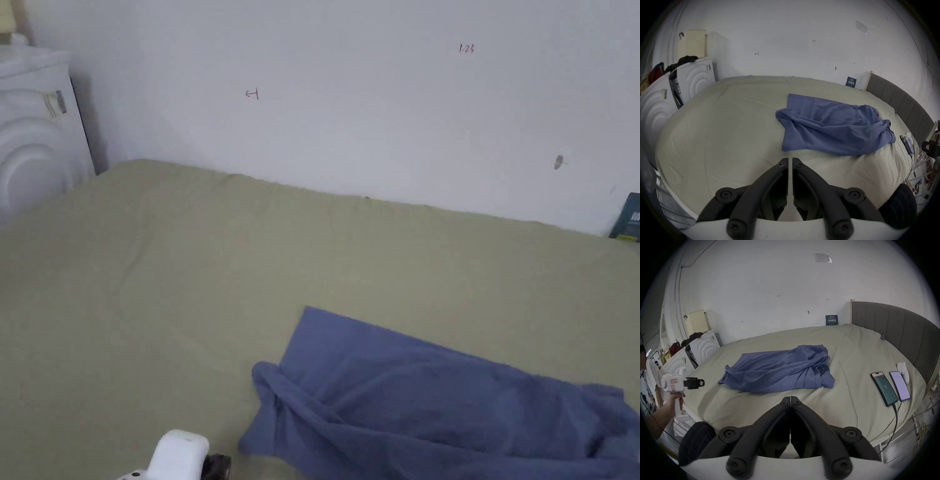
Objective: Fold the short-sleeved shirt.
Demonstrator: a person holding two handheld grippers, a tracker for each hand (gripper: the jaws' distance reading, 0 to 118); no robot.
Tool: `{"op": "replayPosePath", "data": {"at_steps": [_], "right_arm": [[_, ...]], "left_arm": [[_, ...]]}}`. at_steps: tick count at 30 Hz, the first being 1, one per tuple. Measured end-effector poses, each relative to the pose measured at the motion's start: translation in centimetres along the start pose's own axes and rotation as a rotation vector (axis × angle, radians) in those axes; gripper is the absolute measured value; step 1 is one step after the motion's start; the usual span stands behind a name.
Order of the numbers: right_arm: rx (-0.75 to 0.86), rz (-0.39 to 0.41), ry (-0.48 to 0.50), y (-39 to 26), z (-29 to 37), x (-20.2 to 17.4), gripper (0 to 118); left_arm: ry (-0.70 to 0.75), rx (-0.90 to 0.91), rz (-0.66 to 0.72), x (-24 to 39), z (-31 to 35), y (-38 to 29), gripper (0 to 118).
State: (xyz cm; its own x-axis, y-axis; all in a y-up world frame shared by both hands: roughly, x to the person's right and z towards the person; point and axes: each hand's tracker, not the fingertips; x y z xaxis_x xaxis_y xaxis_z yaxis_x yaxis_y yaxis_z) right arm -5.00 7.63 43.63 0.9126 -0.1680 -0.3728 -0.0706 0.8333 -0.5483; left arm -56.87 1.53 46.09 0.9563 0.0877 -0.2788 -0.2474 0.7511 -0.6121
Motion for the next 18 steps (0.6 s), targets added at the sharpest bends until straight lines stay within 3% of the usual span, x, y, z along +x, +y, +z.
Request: {"op": "replayPosePath", "data": {"at_steps": [3,4,5,6,7,8,10,14,15,16,18], "right_arm": [[-0.005,0.007,-0.014,0.5,-0.4,0.0,0],[-0.005,-0.003,-0.009,0.7,-0.4,0.1,0],[-0.005,-0.012,-0.006,0.9,-0.6,0.1,0],[-0.004,-0.015,-0.009,1.1,-0.7,0.0,0],[-0.004,-0.015,-0.011,1.2,-0.7,-0.1,0],[-0.005,-0.012,-0.013,1.4,-0.7,-0.2,0],[-0.006,-0.010,-0.016,1.7,-0.8,-0.4,0],[-0.008,-0.004,-0.024,2.0,-1.0,-0.4,0],[-0.014,-0.006,-0.029,1.9,-1.1,-0.1,0],[-0.018,-0.008,-0.033,1.8,-1.2,0.0,0],[-0.023,-0.018,-0.037,2.0,-1.4,0.2,0]], "left_arm": [[0.008,-0.055,-0.033,-0.1,-3.9,1.5,4],[0.016,-0.056,-0.038,-0.2,-5.2,2.0,9],[0.022,-0.056,-0.040,-0.1,-5.9,2.1,24],[0.034,-0.084,-0.037,-0.2,-7.3,2.5,61],[0.023,-0.121,-0.018,-0.3,-8.4,3.0,110],[0.004,-0.149,0.011,-0.4,-9.6,3.3,118],[-0.022,-0.101,0.022,0.0,-10.1,3.7,114],[0.008,-0.191,-0.012,1.1,-12.1,3.9,109],[0.020,-0.198,-0.038,1.4,-12.4,3.8,95],[0.030,-0.203,-0.060,1.6,-12.7,3.7,58],[-0.003,-0.176,-0.035,2.3,-11.7,3.6,25]]}}
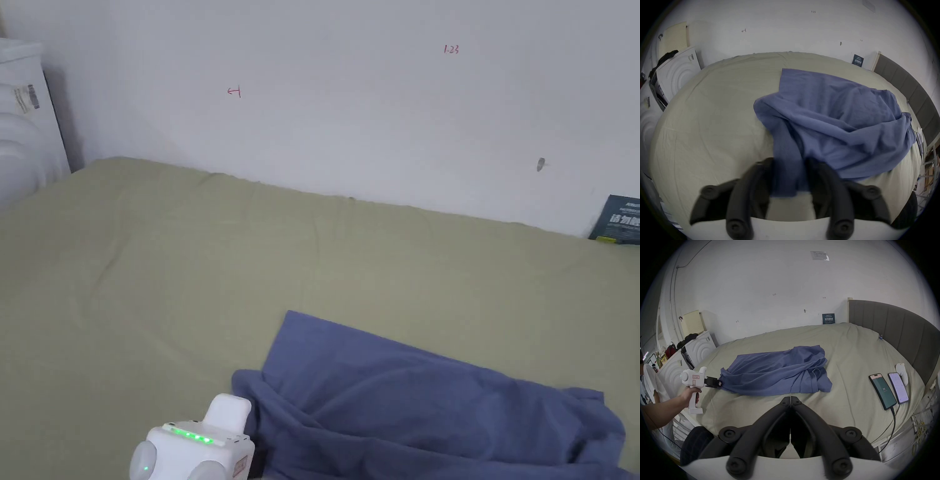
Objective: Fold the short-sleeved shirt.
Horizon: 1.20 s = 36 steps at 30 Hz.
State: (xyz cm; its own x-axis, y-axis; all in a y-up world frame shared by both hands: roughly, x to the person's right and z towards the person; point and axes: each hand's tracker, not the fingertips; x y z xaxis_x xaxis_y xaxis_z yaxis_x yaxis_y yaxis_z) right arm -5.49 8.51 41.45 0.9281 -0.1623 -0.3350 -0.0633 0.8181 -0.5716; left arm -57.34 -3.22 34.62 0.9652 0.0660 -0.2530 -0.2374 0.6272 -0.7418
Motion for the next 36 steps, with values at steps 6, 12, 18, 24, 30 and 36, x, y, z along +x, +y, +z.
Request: {"op": "replayPosePath", "data": {"at_steps": [6,12,18,24,30,36], "right_arm": [[-0.054,0.049,-0.015,1.2,-3.0,1.0,0],[-0.278,0.015,-0.075,1.9,-13.8,5.8,118],[-0.370,-0.046,-0.147,0.9,-22.9,9.8,112],[-0.350,-0.005,-0.123,3.1,-20.0,6.7,28],[-0.299,-0.017,0.040,6.8,-14.7,6.9,12],[-0.309,-0.068,0.135,8.6,-8.4,9.5,12]], "left_arm": [[-0.061,0.050,0.026,0.8,2.5,0.4,8],[-0.099,0.090,0.050,1.1,6.0,2.0,8],[-0.088,0.061,0.042,1.1,5.6,2.2,8],[-0.089,-0.001,0.076,0.4,4.2,0.8,8],[-0.120,0.020,0.123,0.3,7.2,1.0,8],[-0.164,0.040,0.091,-1.1,14.1,0.1,8]]}}
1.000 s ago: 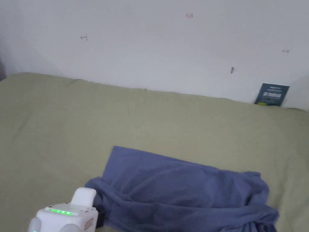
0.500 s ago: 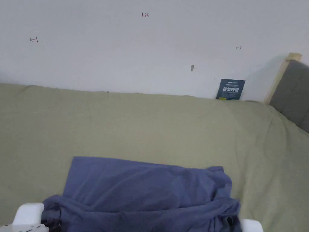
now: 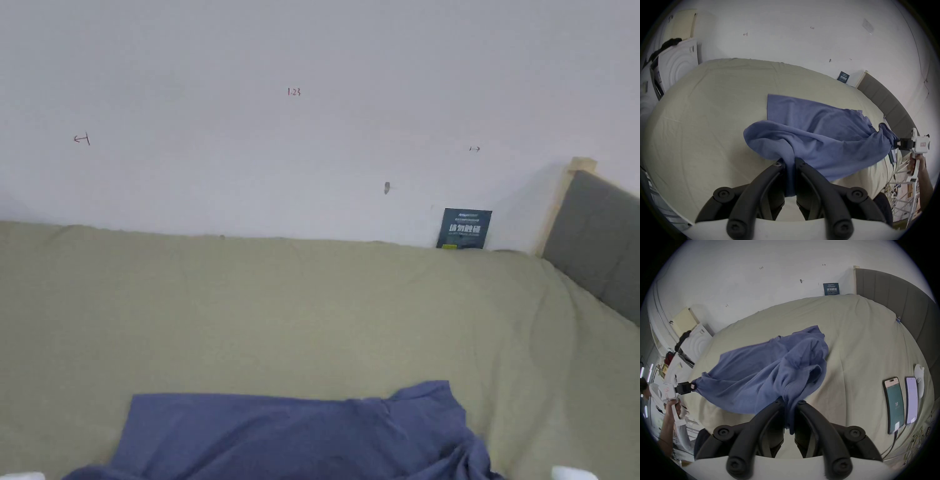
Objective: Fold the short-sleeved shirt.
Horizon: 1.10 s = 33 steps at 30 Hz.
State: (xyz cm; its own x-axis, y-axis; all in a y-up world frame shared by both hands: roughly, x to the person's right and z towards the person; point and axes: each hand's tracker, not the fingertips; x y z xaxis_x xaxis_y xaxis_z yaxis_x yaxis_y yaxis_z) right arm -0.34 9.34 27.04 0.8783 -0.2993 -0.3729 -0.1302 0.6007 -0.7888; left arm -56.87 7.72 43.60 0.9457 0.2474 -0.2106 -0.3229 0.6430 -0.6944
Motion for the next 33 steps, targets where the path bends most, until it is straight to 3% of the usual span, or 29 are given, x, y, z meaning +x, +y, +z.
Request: {"op": "replayPosePath", "data": {"at_steps": [4,7,10,11,12,13,14,15,16,19,23,24,25,26,27,28,29,30,33], "right_arm": [[-0.030,-0.012,0.059,-4.1,2.9,0.1,12],[-0.043,-0.025,0.046,-8.8,2.5,1.1,12],[-0.085,-0.117,0.005,-13.3,-0.1,2.3,16],[-0.072,-0.113,-0.003,-14.4,-0.7,2.3,35],[-0.055,-0.086,-0.017,-15.1,-0.9,2.1,66],[-0.057,-0.048,-0.050,-15.3,-0.7,1.8,104],[-0.091,-0.009,-0.047,-15.4,-0.6,2.1,115],[-0.078,0.010,-0.009,-15.4,0.7,1.7,115],[-0.042,0.031,0.000,-15.2,2.1,1.1,115],[0.096,0.104,-0.023,-13.9,7.5,-2.1,115],[0.239,0.116,0.030,-12.3,10.0,-5.2,115],[0.257,0.114,0.044,-11.7,10.1,-6.0,112],[0.266,0.114,0.072,-11.2,10.0,-6.8,90],[0.280,0.123,0.060,-10.5,9.7,-7.7,47],[0.303,0.156,-0.003,-10.0,9.1,-8.8,0],[0.338,0.178,-0.046,-9.8,8.7,-9.3,0],[0.339,0.211,0.003,-9.4,8.2,-9.5,0],[0.311,0.193,0.063,-8.8,7.4,-9.5,0],[0.289,0.190,0.053,-7.7,5.6,-10.1,0]], "left_arm": [[-0.005,-0.018,-0.004,-0.1,3.8,-3.2,8],[0.041,-0.100,-0.038,-0.5,3.3,-7.4,8],[0.014,-0.152,0.014,-1.4,1.1,-11.3,9],[0.000,-0.135,0.008,-1.6,0.6,-12.4,17],[-0.014,-0.103,0.019,-1.7,0.8,-12.9,44],[0.018,-0.102,0.036,-1.7,1.2,-13.0,100],[0.025,-0.111,0.041,-1.6,2.3,-12.7,118],[0.018,-0.094,0.040,-2.2,3.1,-13.1,114],[-0.045,0.042,0.046,-2.0,5.2,-12.9,115],[0.035,0.099,0.002,-1.4,9.5,-12.6,118],[0.106,0.223,-0.023,0.8,12.0,-10.2,118],[0.098,0.218,-0.018,1.1,11.7,-9.1,117],[0.094,0.212,-0.016,1.1,11.2,-8.0,110],[0.074,0.199,-0.009,0.9,10.3,-6.6,88],[0.044,0.167,0.002,0.0,7.8,-6.0,34],[0.049,0.138,-0.009,-0.3,6.2,-4.9,0],[0.104,0.154,-0.070,-0.5,4.6,-3.8,0],[0.085,0.136,-0.054,-0.9,2.9,-2.4,0],[0.061,0.080,-0.044,-4.2,-3.0,1.3,0]]}}
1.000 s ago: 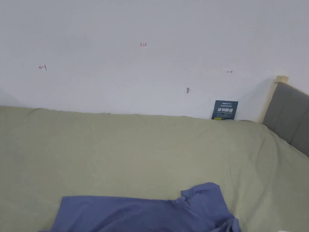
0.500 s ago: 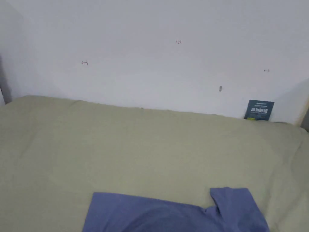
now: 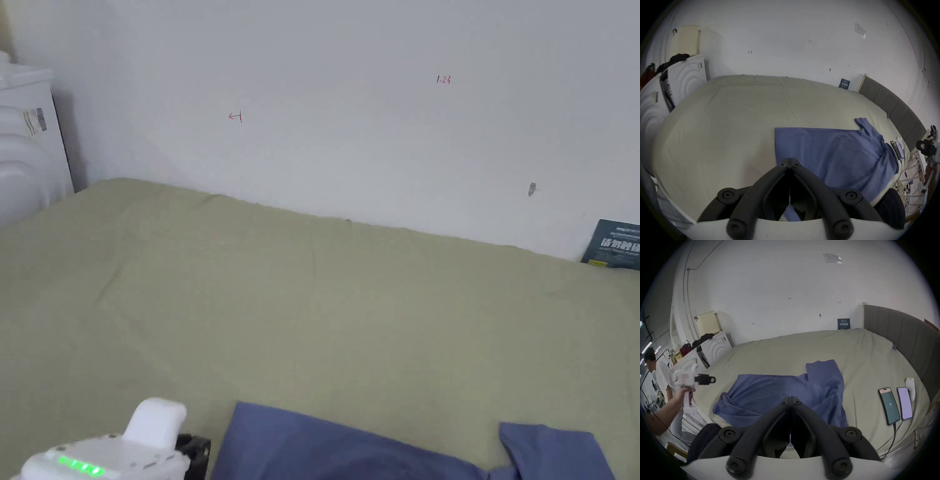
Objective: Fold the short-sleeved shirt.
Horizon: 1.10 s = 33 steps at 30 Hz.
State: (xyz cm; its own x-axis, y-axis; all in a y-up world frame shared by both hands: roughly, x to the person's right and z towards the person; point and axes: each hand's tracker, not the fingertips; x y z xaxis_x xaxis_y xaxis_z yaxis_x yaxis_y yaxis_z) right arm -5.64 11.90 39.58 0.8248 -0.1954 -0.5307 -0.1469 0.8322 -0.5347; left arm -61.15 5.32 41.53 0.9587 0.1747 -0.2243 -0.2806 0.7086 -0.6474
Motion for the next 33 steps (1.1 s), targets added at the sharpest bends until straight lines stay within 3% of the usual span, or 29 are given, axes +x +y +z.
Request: {"op": "replayPosePath", "data": {"at_steps": [2,3,5,6,8,10,11,13,15,16,17,18,19,21,23,25,26,27,28,29,30,33], "right_arm": [[-0.009,0.009,-0.002,0.4,-0.8,0.2,0],[-0.016,-0.003,0.001,0.7,-1.3,0.5,0],[-0.019,-0.026,0.000,0.8,-1.7,0.9,0],[-0.023,-0.035,-0.008,0.9,-2.1,1.3,0],[-0.031,-0.055,-0.019,1.0,-2.5,1.8,0],[-0.042,-0.071,-0.025,1.0,-2.7,2.3,0],[-0.048,-0.075,-0.030,1.0,-2.9,2.6,0],[-0.060,-0.070,-0.059,1.0,-2.9,2.9,0],[-0.073,-0.077,-0.077,1.1,-3.2,3.7,0],[-0.079,-0.079,-0.098,1.2,-3.4,4.0,0],[-0.100,-0.079,-0.125,1.4,-3.8,4.5,0],[-0.112,-0.076,-0.139,1.5,-4.5,5.3,0],[-0.116,-0.073,-0.147,1.6,-5.2,5.9,0],[-0.160,-0.060,-0.155,2.3,-7.6,8.1,0],[-0.189,-0.064,-0.168,2.9,-10.7,10.3,0],[-0.239,-0.039,-0.156,3.7,-14.2,12.4,1],[-0.222,-0.021,-0.190,4.1,-15.9,13.4,12],[-0.216,-0.015,-0.194,4.6,-17.4,14.2,39],[-0.242,-0.042,-0.175,5.3,-19.5,15.6,90],[-0.307,-0.119,-0.169,5.3,-21.3,17.6,112],[-0.346,-0.136,-0.183,5.7,-23.0,18.3,117],[-0.364,-0.022,-0.257,5.7,-27.4,19.9,117]], "left_arm": [[0.055,-0.021,-0.081,0.5,-3.7,1.6,0],[0.052,-0.041,-0.084,0.6,-5.8,2.5,10],[0.097,-0.074,-0.109,0.5,-9.1,3.9,102],[0.122,-0.112,-0.126,0.7,-10.8,4.4,118],[0.099,-0.087,-0.142,0.9,-12.8,4.8,115],[0.164,-0.178,-0.161,1.3,-15.1,4.9,115],[0.181,-0.192,-0.170,1.5,-16.1,4.6,111],[0.198,-0.241,-0.178,2.1,-17.6,3.5,93],[0.169,-0.234,-0.191,2.5,-17.6,3.6,91],[0.184,-0.176,-0.232,3.5,-16.5,3.4,82],[0.071,-0.194,-0.248,4.3,-15.6,3.2,51],[0.093,-0.176,-0.295,4.9,-15.3,3.0,18],[0.109,-0.184,-0.336,5.5,-15.1,2.5,3],[0.012,-0.187,-0.285,5.7,-14.3,2.3,3],[0.020,-0.119,-0.323,7.9,-11.1,2.8,3],[-0.003,-0.058,-0.276,8.3,-8.5,3.6,3],[-0.014,-0.027,-0.239,8.3,-7.1,4.1,3],[-0.014,-0.019,-0.224,8.1,-6.2,4.5,3],[-0.001,-0.012,-0.216,8.0,-5.3,4.8,3],[-0.006,-0.009,-0.202,7.9,-4.7,5.0,3],[-0.021,-0.004,-0.179,7.5,-4.0,5.3,3],[-0.020,-0.002,-0.150,7.1,-3.2,5.7,3]]}}
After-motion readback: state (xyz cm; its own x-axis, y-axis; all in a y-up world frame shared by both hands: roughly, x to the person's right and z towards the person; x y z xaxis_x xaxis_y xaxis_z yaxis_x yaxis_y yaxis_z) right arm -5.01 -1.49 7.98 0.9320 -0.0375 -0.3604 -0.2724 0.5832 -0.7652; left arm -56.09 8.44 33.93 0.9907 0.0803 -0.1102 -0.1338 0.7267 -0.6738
